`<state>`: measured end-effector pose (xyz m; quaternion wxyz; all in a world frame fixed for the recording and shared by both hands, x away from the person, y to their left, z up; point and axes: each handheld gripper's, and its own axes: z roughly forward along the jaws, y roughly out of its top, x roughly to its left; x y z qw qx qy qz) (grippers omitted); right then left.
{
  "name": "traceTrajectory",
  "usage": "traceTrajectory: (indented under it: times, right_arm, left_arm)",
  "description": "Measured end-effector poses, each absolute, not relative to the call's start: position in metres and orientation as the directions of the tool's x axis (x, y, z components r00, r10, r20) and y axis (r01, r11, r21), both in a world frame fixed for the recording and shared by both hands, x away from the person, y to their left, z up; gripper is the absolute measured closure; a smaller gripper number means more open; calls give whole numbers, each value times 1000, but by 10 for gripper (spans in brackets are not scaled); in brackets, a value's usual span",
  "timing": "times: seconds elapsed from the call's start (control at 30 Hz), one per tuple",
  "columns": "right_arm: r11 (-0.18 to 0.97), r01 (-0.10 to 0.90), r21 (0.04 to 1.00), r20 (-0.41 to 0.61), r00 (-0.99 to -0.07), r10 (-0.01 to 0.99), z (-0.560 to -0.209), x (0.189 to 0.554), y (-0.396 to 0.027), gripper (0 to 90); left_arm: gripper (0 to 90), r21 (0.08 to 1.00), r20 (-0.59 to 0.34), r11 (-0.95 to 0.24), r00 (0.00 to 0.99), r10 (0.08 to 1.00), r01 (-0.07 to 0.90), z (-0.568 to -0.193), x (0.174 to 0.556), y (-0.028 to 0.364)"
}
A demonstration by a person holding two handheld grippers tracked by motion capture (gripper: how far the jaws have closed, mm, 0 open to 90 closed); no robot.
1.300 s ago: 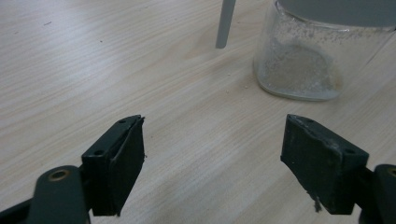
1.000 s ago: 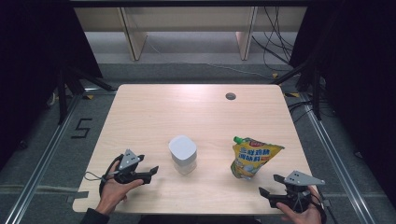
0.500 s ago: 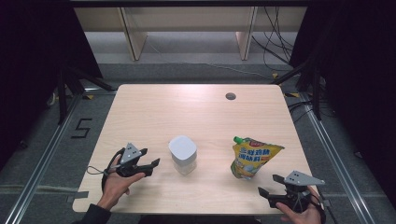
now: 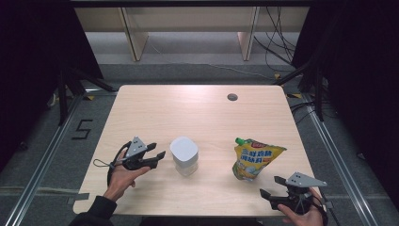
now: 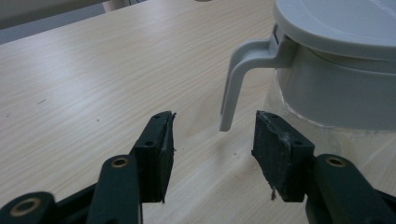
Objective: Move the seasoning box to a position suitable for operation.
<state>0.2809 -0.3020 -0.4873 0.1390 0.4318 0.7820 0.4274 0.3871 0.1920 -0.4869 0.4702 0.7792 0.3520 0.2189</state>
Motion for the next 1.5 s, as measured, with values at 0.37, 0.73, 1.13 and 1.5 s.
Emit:
traceTrajectory:
  times: [0.37,0.73,1.13,1.5]
  right_arm:
    - [285,540,792,128,-603,788,-489,283,-304,223]
    - [298,541,787,118,-605,788,-489,283,-305,225]
    - [307,533,789,107,-610,785,-489,284,-304,228]
    - [303,537,787,111,-606,787,-489,284,-304,229]
  left_arm:
    - [537,885,17,-330,686,727,328,-494,411,172]
    - [645,880,21,-353,715,699,319,-498,427,155]
    - [798,867,47,-386,720,693,315,-495,424,150]
    - [758,847,12,-365,674,739,386,-491,395,161]
